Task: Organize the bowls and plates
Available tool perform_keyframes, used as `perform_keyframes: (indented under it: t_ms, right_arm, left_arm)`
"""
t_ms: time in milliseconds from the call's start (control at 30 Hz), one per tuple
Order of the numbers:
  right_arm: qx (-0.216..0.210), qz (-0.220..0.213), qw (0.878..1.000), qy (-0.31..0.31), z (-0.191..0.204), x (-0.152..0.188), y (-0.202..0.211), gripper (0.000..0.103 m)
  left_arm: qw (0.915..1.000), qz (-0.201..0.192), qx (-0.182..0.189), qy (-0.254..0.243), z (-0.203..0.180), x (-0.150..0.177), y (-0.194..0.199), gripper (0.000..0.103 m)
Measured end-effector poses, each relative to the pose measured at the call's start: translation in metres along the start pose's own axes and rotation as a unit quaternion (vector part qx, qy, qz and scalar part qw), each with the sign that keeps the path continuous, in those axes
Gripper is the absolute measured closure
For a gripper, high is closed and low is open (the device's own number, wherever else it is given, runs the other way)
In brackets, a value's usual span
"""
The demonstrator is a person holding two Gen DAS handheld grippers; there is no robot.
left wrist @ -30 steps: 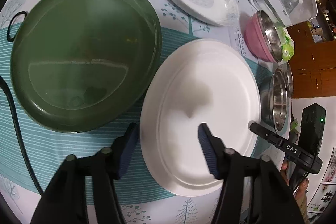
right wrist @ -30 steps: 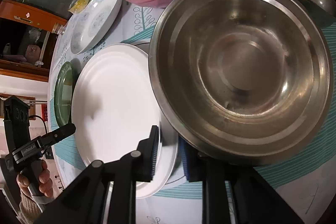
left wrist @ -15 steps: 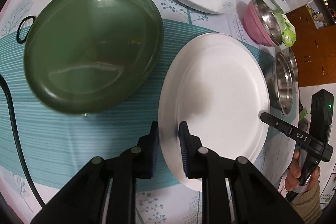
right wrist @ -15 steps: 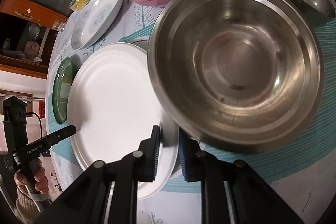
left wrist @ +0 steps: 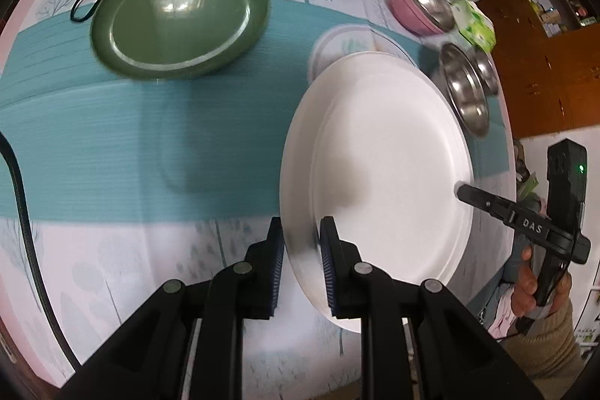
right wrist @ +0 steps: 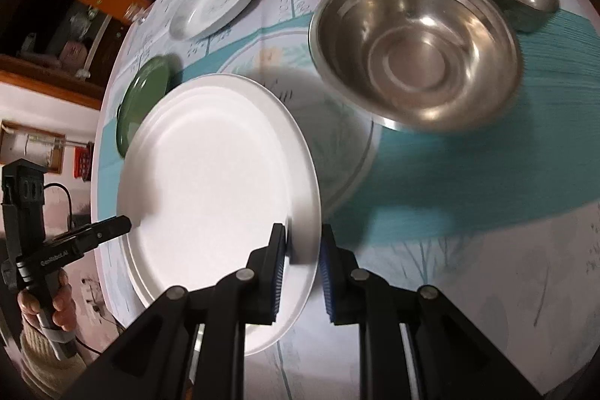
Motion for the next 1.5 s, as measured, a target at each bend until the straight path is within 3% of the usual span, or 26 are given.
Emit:
perform_keyframes:
  t_ms: [300,433,933,1033,1100,1233,1400,1500]
  right_arm:
    - [0.010,0.002,1.000,0.026,-0.004,0.061,0.023,0.085]
    - [0.025,0.006,0.999,0.043,-0.004,0.084,0.021,0.085]
    - [0.045,0.036,0.997,0.054,-0.011,0.117,-0.005,0.084]
    - [0.049,0.039,0.996,0.060,-0.007,0.117,-0.008,0.081]
    - [0.053,0.040,0.995,0.072,-0.005,0.118,-0.008,0.080]
    - [0.058,0.046,0.993,0.092,0.000,0.121,-0.010,0.072]
    - [0.060,0.052,0.992,0.097,0.004,0.124,-0.011,0.071]
    - [0.064,0.050,0.992,0.096,0.005,0.123,-0.011,0.070]
  left_arm:
    - [0.9996,0.009,-0.007,-0.026,-0.010,0.074,0.015,0.086]
    - [0.9996,0.021,-0.016,-0.010,-0.002,0.099,0.011,0.086]
    - [0.9980,0.036,-0.047,0.023,0.022,0.134,-0.015,0.080]
    - [0.9983,0.031,-0.041,0.026,0.022,0.134,-0.014,0.070]
    - [0.9984,0.027,-0.040,0.030,0.020,0.132,-0.013,0.056]
    - [0.9984,0.017,-0.042,0.033,0.013,0.123,-0.017,0.051]
    - [0.9980,-0.001,-0.045,0.044,0.014,0.116,-0.010,0.030]
    - [0.9978,-0.010,-0.040,0.051,0.017,0.113,-0.004,0.029]
Point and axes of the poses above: each gripper's, at about its wrist camera, not at the fingertips, and y roughly against the way its jaws point, z to its left, x to its underside, the point moved 7 cm from there along -y, roughly the way its jaws point, and after that the axes turned 13 degrees about -z, right-handed, at the moved point
